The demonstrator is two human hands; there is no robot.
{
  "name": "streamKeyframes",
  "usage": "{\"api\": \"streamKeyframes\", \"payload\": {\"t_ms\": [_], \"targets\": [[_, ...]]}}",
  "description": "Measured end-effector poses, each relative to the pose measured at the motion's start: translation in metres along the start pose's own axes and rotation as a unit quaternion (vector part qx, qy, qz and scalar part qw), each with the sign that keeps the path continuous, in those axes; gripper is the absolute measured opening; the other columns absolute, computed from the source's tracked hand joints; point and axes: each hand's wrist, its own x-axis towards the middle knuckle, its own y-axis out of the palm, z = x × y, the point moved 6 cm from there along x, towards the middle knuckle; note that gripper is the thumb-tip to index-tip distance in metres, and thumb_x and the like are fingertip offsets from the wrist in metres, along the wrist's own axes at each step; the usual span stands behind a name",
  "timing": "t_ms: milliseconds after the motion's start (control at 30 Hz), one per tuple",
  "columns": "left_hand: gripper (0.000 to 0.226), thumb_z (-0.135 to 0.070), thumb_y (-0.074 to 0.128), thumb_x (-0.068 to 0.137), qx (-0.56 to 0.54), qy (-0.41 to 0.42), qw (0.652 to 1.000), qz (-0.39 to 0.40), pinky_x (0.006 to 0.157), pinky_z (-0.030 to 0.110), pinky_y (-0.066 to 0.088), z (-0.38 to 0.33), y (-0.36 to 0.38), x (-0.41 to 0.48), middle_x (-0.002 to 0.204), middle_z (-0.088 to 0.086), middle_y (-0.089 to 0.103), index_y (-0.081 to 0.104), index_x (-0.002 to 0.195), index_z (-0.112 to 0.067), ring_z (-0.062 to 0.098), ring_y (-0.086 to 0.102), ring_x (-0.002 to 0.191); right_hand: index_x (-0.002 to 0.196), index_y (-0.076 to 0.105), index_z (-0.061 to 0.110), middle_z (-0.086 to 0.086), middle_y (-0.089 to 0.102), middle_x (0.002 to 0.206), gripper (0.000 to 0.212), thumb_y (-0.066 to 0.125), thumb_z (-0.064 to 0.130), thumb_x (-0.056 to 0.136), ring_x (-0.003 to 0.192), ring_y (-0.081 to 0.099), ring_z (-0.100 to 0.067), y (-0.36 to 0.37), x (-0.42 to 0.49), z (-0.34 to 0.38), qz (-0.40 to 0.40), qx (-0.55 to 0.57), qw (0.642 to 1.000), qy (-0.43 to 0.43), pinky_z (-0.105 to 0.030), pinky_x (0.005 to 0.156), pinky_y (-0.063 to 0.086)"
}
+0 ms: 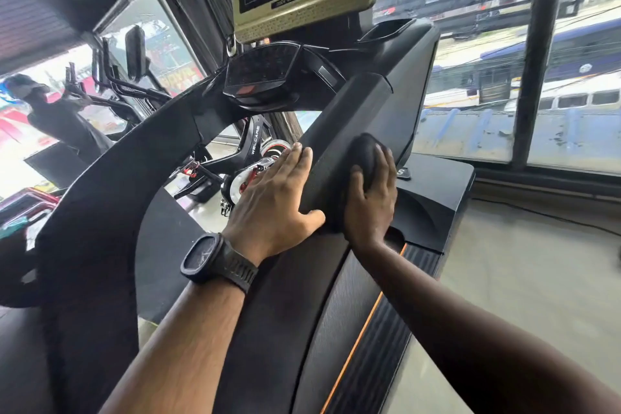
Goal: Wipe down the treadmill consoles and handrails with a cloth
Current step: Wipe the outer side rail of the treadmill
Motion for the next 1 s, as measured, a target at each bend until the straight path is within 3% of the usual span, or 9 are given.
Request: {"api": "streamKeyframes", "payload": {"t_ms": [67, 267, 300, 433, 600, 767, 900, 967, 1000], "targets": [[0.103, -0.056, 0.044, 0.073, 0.000, 0.003, 1.000, 0.010, 0.126, 0.036, 0.010, -0.004, 0.000, 0.004, 0.169, -0.004, 0.000, 0.004, 0.161, -0.020, 0.005, -0.002, 0.153, 0.155, 0.039, 0.032, 0.010, 0.026, 0.166, 0.057, 0.049, 0.040, 0.099, 0.150, 0.027, -0.018, 0.001, -0.011, 0.000, 0.004, 0.007, 0.999, 0.039, -0.041, 0.121, 0.026], [0.103, -0.054, 0.047, 0.072, 0.000, 0.007, 1.000, 0.000, 0.125, 0.037, 0.013, -0.015, 0.000, 0.028, 0.169, -0.002, 0.003, 0.009, 0.161, -0.017, 0.006, 0.000, 0.153, 0.149, 0.045, 0.018, -0.009, 0.035, 0.162, 0.055, 0.055, 0.034, 0.097, 0.148, 0.031, -0.033, 0.005, -0.004, 0.024, 0.057, -0.080, 0.944, -0.315, -0.045, 0.122, 0.026], [0.104, -0.055, 0.046, 0.072, 0.009, 0.007, 1.000, 0.001, 0.125, 0.037, 0.013, -0.015, 0.003, 0.029, 0.169, -0.001, 0.002, 0.008, 0.161, -0.017, 0.007, -0.001, 0.154, 0.149, 0.045, 0.019, -0.009, 0.036, 0.162, 0.055, 0.055, 0.034, 0.097, 0.148, 0.032, -0.032, 0.003, 0.009, 0.019, 0.047, -0.081, 0.947, -0.308, -0.046, 0.122, 0.027], [0.107, -0.061, 0.038, 0.067, 0.015, -0.002, 1.000, -0.012, 0.124, 0.040, 0.016, -0.014, 0.004, 0.029, 0.169, -0.003, 0.003, 0.007, 0.161, -0.019, 0.006, 0.000, 0.153, 0.154, 0.040, 0.029, 0.007, 0.028, 0.165, 0.060, 0.046, 0.045, 0.096, 0.150, 0.026, -0.017, 0.002, 0.017, -0.003, 0.013, -0.004, 1.000, -0.018, -0.049, 0.120, 0.028], [0.104, -0.055, 0.046, 0.069, 0.002, 0.000, 1.000, -0.027, 0.125, 0.033, 0.014, -0.016, -0.001, 0.030, 0.168, -0.002, 0.010, 0.014, 0.160, -0.018, 0.007, 0.008, 0.153, 0.150, 0.045, 0.021, -0.005, 0.035, 0.163, 0.056, 0.055, 0.033, 0.096, 0.148, 0.031, -0.031, 0.004, 0.020, 0.024, 0.055, -0.066, 0.950, -0.302, -0.045, 0.122, 0.026], [0.102, -0.047, 0.052, 0.070, -0.006, -0.006, 1.000, -0.025, 0.125, 0.030, 0.013, -0.019, -0.003, 0.030, 0.167, -0.002, 0.011, 0.016, 0.160, -0.017, 0.006, 0.009, 0.153, 0.153, 0.041, 0.032, 0.009, 0.030, 0.165, 0.062, 0.044, 0.049, 0.094, 0.149, 0.028, -0.018, 0.005, 0.039, 0.006, 0.004, 0.034, 0.999, 0.029, -0.048, 0.120, 0.026], [0.101, -0.047, 0.053, 0.070, -0.010, -0.008, 1.000, -0.029, 0.125, 0.031, 0.014, -0.020, -0.006, 0.029, 0.167, -0.003, 0.012, 0.018, 0.160, -0.017, 0.005, 0.010, 0.152, 0.149, 0.050, 0.024, 0.000, 0.036, 0.162, 0.054, 0.054, 0.035, 0.095, 0.148, 0.030, -0.030, 0.004, 0.021, 0.032, 0.068, -0.039, 0.962, -0.263, -0.042, 0.123, 0.023], [0.102, -0.048, 0.052, 0.070, -0.009, -0.011, 1.000, -0.024, 0.125, 0.032, 0.015, -0.019, -0.005, 0.029, 0.167, -0.003, 0.012, 0.016, 0.160, -0.018, 0.005, 0.009, 0.153, 0.146, 0.053, 0.024, 0.000, 0.039, 0.161, 0.052, 0.055, 0.035, 0.095, 0.147, 0.033, -0.029, 0.004, 0.044, 0.032, 0.048, -0.061, 0.956, -0.284, -0.043, 0.122, 0.026], [0.102, -0.048, 0.052, 0.070, -0.012, -0.013, 1.000, -0.019, 0.125, 0.034, 0.016, -0.019, -0.004, 0.029, 0.167, -0.004, 0.011, 0.015, 0.160, -0.020, 0.004, 0.008, 0.153, 0.147, 0.052, 0.028, 0.004, 0.038, 0.161, 0.052, 0.054, 0.038, 0.096, 0.147, 0.033, -0.025, 0.003, 0.055, 0.026, 0.032, -0.044, 0.973, -0.226, -0.044, 0.122, 0.027]]}}
